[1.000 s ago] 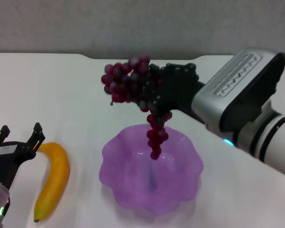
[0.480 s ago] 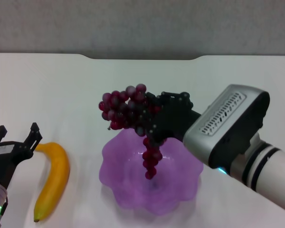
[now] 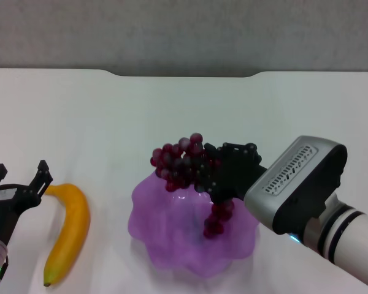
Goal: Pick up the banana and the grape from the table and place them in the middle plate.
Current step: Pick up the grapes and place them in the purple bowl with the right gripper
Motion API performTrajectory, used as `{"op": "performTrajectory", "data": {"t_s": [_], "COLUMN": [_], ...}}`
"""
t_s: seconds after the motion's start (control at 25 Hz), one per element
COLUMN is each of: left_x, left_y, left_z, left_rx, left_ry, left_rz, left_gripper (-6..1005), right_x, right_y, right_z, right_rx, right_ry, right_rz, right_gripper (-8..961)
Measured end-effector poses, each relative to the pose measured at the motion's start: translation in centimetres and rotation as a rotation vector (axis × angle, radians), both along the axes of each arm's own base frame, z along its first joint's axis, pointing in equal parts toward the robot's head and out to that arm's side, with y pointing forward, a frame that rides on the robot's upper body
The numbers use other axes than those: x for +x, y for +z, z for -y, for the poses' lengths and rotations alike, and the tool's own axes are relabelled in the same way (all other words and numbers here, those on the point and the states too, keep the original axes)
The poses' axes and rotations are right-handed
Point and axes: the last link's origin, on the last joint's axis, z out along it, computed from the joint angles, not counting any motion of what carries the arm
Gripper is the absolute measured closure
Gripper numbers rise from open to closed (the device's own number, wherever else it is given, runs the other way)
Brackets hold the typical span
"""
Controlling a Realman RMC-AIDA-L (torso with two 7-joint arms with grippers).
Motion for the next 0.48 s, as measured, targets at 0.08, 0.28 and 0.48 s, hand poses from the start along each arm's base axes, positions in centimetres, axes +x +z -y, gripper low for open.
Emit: {"op": "performTrajectory", "data": {"t_s": [0.08,0.28,0.48], "left_x": [0.0,0.0,0.0], "left_y": [0.0,0.0,0.0], "left_z": [0.0,0.0,-0.1], "left_rx": [0.0,-0.001,-0.003], "left_ry": [0.001,0.0,-0.001], "left_rz": [0.001,0.0,-0.002], "left_gripper": [106,106,106], "right_x": [0.5,1.6,3.2], "right_y": [-0.2,-1.0,-1.6], "right_z": [0.1,0.3,0.1], "right_rx": [-0.001,-0.01,-0.032], "right_ry": [-0.008,-0.027,-0.087], "right_rz": [0.006,0.019,0.025], "right_gripper": [703,703,706]}}
